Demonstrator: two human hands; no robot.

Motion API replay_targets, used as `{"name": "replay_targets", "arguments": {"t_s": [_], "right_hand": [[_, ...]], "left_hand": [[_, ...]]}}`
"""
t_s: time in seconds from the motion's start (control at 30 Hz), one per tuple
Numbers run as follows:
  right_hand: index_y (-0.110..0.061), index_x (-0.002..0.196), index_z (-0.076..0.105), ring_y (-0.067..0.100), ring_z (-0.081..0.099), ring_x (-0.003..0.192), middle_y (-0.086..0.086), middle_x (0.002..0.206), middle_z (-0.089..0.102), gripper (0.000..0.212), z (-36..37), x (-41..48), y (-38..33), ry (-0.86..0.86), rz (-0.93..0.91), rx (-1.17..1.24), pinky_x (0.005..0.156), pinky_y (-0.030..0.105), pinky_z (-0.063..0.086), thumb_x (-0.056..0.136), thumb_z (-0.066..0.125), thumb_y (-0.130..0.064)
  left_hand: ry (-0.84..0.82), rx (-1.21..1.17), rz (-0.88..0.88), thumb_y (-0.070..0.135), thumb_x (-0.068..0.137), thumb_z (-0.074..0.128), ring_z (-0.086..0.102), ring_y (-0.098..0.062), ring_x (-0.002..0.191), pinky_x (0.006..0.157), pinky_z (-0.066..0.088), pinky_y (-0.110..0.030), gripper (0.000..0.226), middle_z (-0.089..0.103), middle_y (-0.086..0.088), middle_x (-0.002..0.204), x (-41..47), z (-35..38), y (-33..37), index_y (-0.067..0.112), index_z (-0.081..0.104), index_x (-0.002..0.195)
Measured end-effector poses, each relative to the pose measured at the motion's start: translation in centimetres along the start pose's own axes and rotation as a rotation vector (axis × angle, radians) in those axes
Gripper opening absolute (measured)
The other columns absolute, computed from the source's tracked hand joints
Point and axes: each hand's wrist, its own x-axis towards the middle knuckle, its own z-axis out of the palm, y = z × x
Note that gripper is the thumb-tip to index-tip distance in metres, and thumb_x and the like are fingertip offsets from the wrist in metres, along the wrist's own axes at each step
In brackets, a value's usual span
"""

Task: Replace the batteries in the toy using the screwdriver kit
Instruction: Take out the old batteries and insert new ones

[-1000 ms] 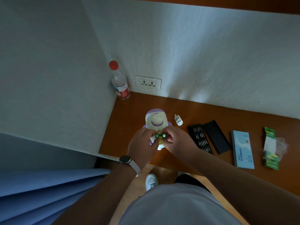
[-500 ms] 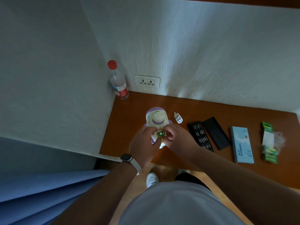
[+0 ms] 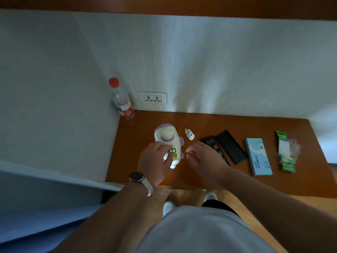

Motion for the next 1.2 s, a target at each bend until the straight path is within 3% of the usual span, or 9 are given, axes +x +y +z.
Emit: {"name": "replay_targets", "arguments": {"t_s": [0.23, 0.4, 0.57, 0.7, 0.87, 1.07, 1.2], "right_hand": [[-0.027, 0.103, 0.062, -0.004, 0.048, 0.078, -0.019, 0.087, 0.045, 0.015, 0.2, 0.2, 0.6, -0.074, -0.044, 0.026, 0.062, 0.015, 0.032, 0.094, 0.052, -0.034], [-0.023, 0.103, 0.062, 0.005, 0.053, 0.09, -0.012, 0.1, 0.055, 0.013, 0.5, 1.1, 0.4, -0.147, -0.124, 0.077, 0.072, 0.02, 0.047, 0.092, 0.059, -0.029], [-0.018, 0.099, 0.059, 0.012, 0.054, 0.088, -0.005, 0.102, 0.054, 0.013, 1.5, 1.6, 0.3, -0.132, -0.213, 0.035, 0.07, 0.026, 0.053, 0.088, 0.065, -0.021], [-0.02, 0.1, 0.055, 0.009, 0.053, 0.087, -0.008, 0.102, 0.051, 0.018, 2.1, 1.7, 0.3, -0.095, -0.214, 0.042, 0.069, 0.019, 0.051, 0.088, 0.068, -0.021], [-0.019, 0.102, 0.054, 0.005, 0.048, 0.081, -0.013, 0.099, 0.043, 0.022, 2.8, 1.8, 0.2, -0.057, -0.185, 0.049, 0.064, 0.013, 0.039, 0.087, 0.069, -0.02], [-0.031, 0.102, 0.048, 0.003, 0.048, 0.078, -0.017, 0.1, 0.041, 0.021, 3.4, 1.8, 0.5, -0.075, -0.125, 0.049, 0.061, 0.01, 0.037, 0.089, 0.063, -0.025], [-0.038, 0.095, 0.043, 0.0, 0.051, 0.081, -0.02, 0.097, 0.042, 0.021, 3.7, 1.8, 0.5, -0.073, -0.075, 0.045, 0.063, 0.012, 0.046, 0.088, 0.061, -0.029]], "left_hand": [[-0.023, 0.033, -0.117, 0.02, 0.086, 0.078, 0.065, -0.026, 0.106, 0.08, 0.058, -0.032, 0.029, 0.069, -0.009, 0.11, -0.2, 0.3, 0.6, 0.01, 0.071, 0.112], [-0.013, 0.007, -0.208, 0.023, 0.09, 0.074, 0.062, -0.023, 0.107, 0.078, 0.057, -0.029, 0.026, 0.067, -0.006, 0.112, -0.5, 0.4, 0.6, 0.012, 0.07, 0.113], [0.011, -0.014, -0.259, 0.026, 0.091, 0.072, 0.062, -0.019, 0.1, 0.071, 0.057, -0.027, 0.016, 0.068, -0.004, 0.105, -0.5, 0.7, 0.5, 0.014, 0.07, 0.101], [0.038, -0.084, -0.337, 0.027, 0.091, 0.071, 0.06, -0.016, 0.099, 0.071, 0.058, -0.027, 0.012, 0.065, 0.001, 0.103, -0.3, 0.8, 0.6, 0.019, 0.068, 0.099], [-0.01, -0.141, -0.385, 0.024, 0.091, 0.071, 0.059, -0.014, 0.1, 0.069, 0.046, -0.012, 0.01, 0.059, 0.007, 0.103, 0.0, 1.0, 0.3, 0.023, 0.064, 0.098], [-0.033, -0.211, -0.428, 0.03, 0.09, 0.071, 0.055, -0.009, 0.093, 0.063, 0.036, -0.008, 0.021, 0.05, 0.012, 0.098, 0.3, 0.7, 0.3, 0.033, 0.051, 0.094], [-0.053, -0.23, -0.421, 0.029, 0.09, 0.072, 0.056, -0.011, 0.094, 0.062, 0.037, -0.007, 0.022, 0.049, 0.009, 0.097, 0.5, 0.8, 0.1, 0.031, 0.05, 0.094]]}}
